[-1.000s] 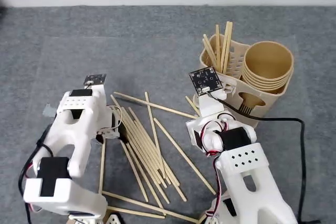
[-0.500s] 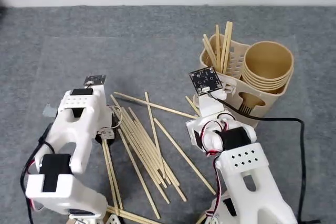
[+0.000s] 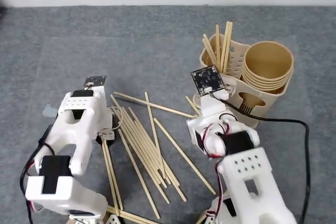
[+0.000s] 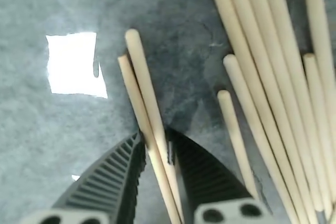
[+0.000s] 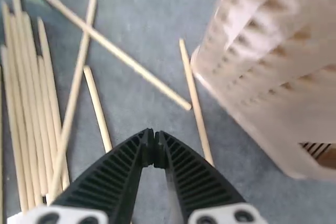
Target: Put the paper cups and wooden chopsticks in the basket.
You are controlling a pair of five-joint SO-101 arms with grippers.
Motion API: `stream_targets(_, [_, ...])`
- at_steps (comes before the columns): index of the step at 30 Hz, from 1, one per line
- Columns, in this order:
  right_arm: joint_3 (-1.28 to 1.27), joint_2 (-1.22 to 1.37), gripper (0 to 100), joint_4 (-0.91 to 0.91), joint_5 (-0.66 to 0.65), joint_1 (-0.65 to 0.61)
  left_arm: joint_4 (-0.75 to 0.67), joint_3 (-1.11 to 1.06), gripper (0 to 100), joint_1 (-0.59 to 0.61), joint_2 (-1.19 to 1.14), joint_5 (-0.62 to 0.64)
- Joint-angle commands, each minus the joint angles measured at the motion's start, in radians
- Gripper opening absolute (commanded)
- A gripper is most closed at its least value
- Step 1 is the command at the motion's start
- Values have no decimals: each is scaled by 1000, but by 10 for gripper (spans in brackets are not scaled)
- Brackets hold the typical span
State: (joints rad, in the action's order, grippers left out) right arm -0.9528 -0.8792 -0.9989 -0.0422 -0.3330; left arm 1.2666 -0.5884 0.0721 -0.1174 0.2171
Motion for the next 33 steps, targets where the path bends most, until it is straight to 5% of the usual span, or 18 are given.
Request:
stream_targets(1, [5,-143,15,7,0,15,121,120,13,-34,11,12])
stream_targets(13, [-9,-288,15,-84,0,15,416,501,13,-118,11,86])
stream_targets(18, [-61,-291,15,-76,0,15,450,575,13,-58,12,61])
stream_targets(33, [-87,-288,15,-61,0,10,485,596,70,316,11,-473])
